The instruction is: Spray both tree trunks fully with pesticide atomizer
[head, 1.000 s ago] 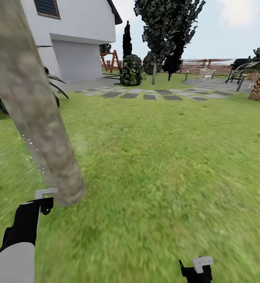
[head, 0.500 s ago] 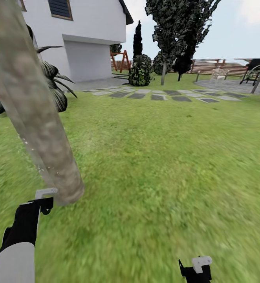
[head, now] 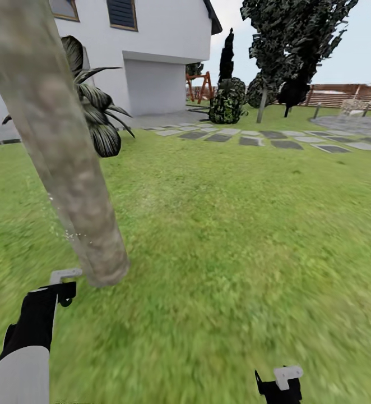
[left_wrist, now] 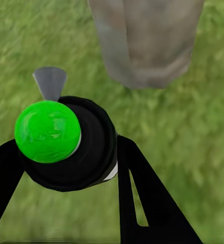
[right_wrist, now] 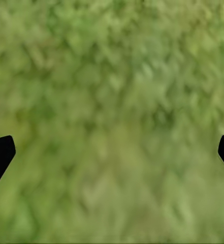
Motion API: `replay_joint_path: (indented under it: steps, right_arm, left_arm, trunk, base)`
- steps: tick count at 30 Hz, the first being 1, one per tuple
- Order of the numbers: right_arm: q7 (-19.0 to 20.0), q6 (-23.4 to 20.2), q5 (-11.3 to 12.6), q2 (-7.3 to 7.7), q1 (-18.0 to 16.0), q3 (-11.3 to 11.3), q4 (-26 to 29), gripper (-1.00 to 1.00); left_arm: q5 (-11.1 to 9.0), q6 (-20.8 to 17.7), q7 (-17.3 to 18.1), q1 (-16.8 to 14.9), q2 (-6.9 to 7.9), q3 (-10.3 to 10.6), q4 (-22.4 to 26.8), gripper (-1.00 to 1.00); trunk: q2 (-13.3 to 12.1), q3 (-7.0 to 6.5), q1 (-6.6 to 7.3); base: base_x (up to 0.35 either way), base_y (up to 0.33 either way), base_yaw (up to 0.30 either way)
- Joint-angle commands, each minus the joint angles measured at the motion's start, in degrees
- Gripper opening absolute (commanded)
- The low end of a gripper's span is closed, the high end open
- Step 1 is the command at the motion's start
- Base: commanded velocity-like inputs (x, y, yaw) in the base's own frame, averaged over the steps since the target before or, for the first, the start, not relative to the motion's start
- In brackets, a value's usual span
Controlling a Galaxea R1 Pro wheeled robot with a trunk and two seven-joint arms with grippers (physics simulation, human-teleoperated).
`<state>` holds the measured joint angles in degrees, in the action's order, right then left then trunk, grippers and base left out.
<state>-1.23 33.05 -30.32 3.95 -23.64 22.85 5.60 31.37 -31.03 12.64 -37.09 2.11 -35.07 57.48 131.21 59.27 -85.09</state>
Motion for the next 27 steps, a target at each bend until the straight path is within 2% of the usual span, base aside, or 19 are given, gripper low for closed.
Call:
replay_joint_path:
  steps: [1, 16, 27]
  right_arm:
    - [0.00, 0.00, 0.00, 0.00, 0.00, 0.00, -0.02, 1.00]
    - [0.00, 0.00, 0.00, 0.00, 0.00, 0.00, 0.01, 1.00]
    - [0.00, 0.00, 0.00, 0.00, 0.00, 0.00, -0.03, 1.00]
  left_arm:
    - [0.00, 0.00, 0.02, 0.00, 0.00, 0.00, 0.00, -1.00]
    - [0.00, 0.00, 0.02, 0.00, -0.01, 0.02, 0.00, -1.00]
    - [-0.03, 0.00, 0.02, 0.02, -0.01, 0.09, 0.00, -1.00]
  trunk:
    - [0.00, 0.00, 0.00]
    - [0.00, 0.00, 0.00]
    - [0.00, 0.00, 0.00]
  base:
    - [0.146, -0.256, 0.276]
    - [0.161, -0.256, 0.039]
    - [0.162, -0.256, 0.257]
